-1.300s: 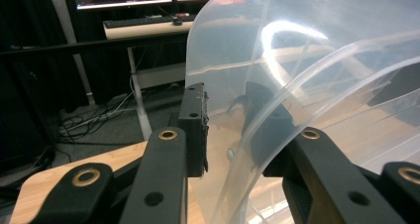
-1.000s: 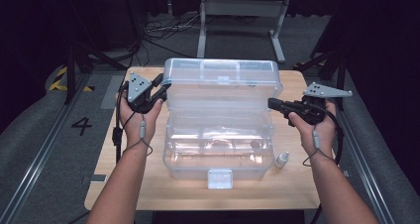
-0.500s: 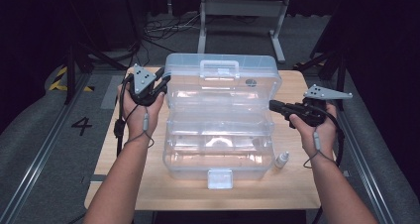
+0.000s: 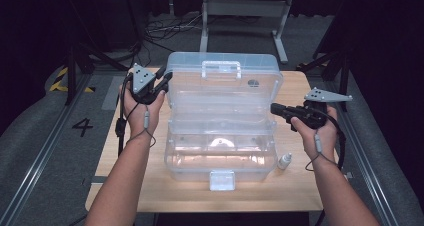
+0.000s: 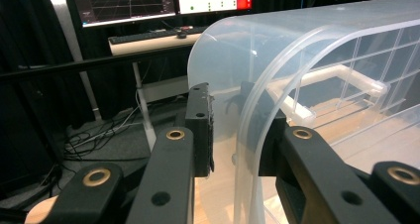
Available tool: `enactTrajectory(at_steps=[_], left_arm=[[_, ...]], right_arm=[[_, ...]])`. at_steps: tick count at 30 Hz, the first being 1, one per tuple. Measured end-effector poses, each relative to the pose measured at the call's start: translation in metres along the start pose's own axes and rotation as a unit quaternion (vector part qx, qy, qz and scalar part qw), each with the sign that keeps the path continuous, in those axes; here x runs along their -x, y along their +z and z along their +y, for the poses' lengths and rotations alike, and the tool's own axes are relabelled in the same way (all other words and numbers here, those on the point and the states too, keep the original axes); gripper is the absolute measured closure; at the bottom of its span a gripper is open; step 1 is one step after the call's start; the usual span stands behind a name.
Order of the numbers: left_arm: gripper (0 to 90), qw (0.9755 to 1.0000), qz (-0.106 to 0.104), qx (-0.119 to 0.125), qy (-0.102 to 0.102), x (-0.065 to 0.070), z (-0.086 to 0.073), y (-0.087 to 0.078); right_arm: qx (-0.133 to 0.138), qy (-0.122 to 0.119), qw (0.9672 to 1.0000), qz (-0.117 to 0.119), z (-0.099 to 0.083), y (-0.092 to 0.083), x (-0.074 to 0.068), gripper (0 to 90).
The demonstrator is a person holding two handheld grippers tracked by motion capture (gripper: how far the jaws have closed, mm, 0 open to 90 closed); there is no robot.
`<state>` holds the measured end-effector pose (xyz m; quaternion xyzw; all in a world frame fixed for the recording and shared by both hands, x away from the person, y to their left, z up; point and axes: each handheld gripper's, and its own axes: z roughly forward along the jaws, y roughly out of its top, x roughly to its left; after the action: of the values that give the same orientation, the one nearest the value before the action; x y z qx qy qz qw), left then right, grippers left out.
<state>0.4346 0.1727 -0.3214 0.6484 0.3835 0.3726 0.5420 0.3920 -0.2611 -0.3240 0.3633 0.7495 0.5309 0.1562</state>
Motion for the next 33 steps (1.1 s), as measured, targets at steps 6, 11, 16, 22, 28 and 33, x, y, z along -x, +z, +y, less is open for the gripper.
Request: enactTrajectory(at_steps=[6,11,16,22,28,33], left_arm=[[75.6,1.0,0.0,-0.004,-0.005,-0.003,0.001,0.005],[75.9,1.0,-0.001,-0.003,-0.008,-0.005,0.0,0.011],[76.0,1.0,0.0,-0.001,-0.008,-0.008,0.0,0.016],[76.2,0.9999,-0.002,-0.003,-0.01,-0.011,-0.001,0.022],[76.3,0.9999,-0.001,-0.008,-0.009,-0.013,0.0,0.028],[76.4,0.9999,-0.001,-0.01,-0.012,-0.016,-0.001,0.035]], right_arm=[[0.001,0.0,1.0,0.003,0.0,0.001,0.001,87.2],[0.006,-0.001,1.0,0.001,0.0,0.001,0.002,87.0],[0.019,0.006,0.9998,-0.004,0.002,-0.006,0.007,86.8],[0.018,0.012,0.9997,-0.015,0.001,-0.014,0.014,86.5],[0.016,0.013,0.9995,-0.025,-0.002,-0.019,0.016,86.3],[0.014,0.017,0.9992,-0.034,-0.006,-0.025,0.019,86.0]])
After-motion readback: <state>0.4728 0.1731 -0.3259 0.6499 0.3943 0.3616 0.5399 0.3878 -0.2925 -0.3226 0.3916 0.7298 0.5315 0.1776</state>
